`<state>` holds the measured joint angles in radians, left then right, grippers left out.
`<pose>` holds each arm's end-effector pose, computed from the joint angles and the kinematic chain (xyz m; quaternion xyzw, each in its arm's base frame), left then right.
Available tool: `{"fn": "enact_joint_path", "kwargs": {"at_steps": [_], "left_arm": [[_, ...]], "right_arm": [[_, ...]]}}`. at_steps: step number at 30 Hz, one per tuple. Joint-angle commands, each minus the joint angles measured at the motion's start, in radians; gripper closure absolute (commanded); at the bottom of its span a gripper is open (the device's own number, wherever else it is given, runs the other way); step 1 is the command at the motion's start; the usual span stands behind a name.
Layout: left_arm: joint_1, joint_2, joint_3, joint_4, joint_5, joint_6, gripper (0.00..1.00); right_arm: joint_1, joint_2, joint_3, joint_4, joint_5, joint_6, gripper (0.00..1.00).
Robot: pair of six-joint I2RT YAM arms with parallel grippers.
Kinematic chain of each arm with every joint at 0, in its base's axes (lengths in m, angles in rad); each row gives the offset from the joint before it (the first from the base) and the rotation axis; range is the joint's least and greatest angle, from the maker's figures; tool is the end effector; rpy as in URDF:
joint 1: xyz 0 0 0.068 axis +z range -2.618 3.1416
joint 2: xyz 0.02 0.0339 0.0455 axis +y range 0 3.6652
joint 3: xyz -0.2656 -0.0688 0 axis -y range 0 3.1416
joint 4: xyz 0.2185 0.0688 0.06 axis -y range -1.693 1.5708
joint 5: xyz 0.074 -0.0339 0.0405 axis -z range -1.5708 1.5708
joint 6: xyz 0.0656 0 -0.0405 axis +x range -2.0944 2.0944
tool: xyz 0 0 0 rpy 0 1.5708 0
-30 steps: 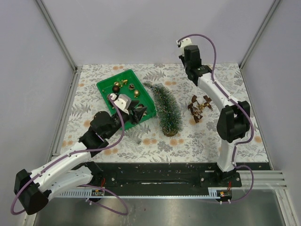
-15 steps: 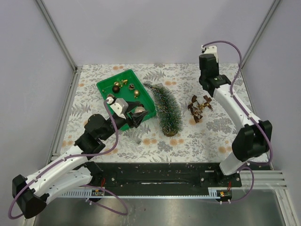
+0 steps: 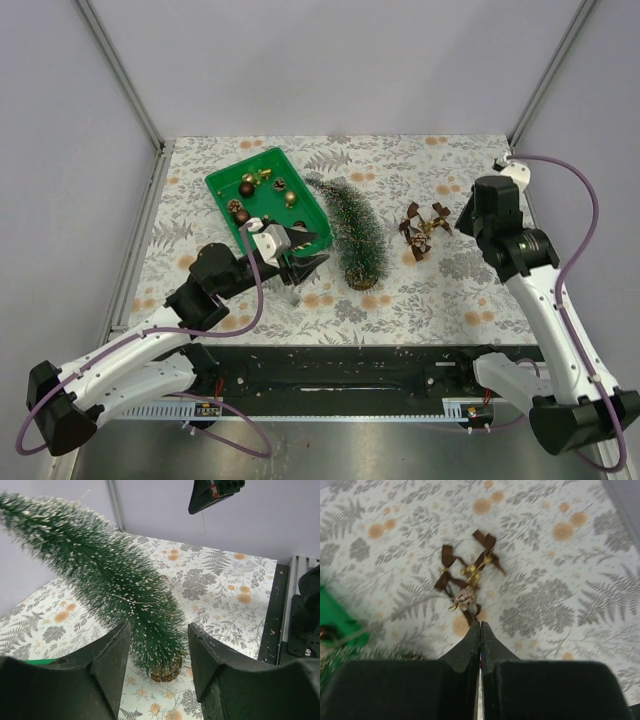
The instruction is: Decorate the small christmas tree
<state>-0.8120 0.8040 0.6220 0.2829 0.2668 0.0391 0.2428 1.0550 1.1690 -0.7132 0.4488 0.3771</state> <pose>0.1237 -0.1556 0.3381 0.3642 0.5646 -0.3597 0.6474 0.2099 0.0227 0.3539 0.1615 0.8532 -0.0486 0.4935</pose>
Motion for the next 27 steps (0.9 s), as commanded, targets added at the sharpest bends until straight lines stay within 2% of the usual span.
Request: {"fn": "enact_joint_path", "kwargs": {"at_steps": [1, 6, 12, 16, 21, 27], "left_arm": [[-0.016, 0.007, 0.068, 0.045, 0.086, 0.074, 0.47], [-0.024, 0.024, 0.091, 0.045, 0.098, 0.082, 0.48], [-0.029, 0.031, 0.084, 0.047, 0.092, 0.064, 0.47], [-0.03, 0.035, 0.1, 0.007, 0.205, 0.061, 0.48], [-0.081, 0.035, 0.11, -0.154, 0.414, 0.05, 0.45], [-0.142, 0.014, 0.058, -0.303, 0.495, 0.188, 0.44]], "right_arm": [[0.001, -0.119, -0.084, -0.133, -0.264, 0.132, 1.0], [0.004, -0.28, -0.23, -0.221, -0.487, 0.19, 1.0], [0.144, -0.342, -0.239, -0.282, -0.619, 0.285, 1.0], [0.272, -0.414, -0.377, -0.12, -0.775, 0.411, 1.0], [0.38, -0.426, -0.459, 0.157, -0.763, 0.549, 1.0], [0.521, -0.31, -0.44, 0.348, -0.677, 0.582, 1.0]]}}
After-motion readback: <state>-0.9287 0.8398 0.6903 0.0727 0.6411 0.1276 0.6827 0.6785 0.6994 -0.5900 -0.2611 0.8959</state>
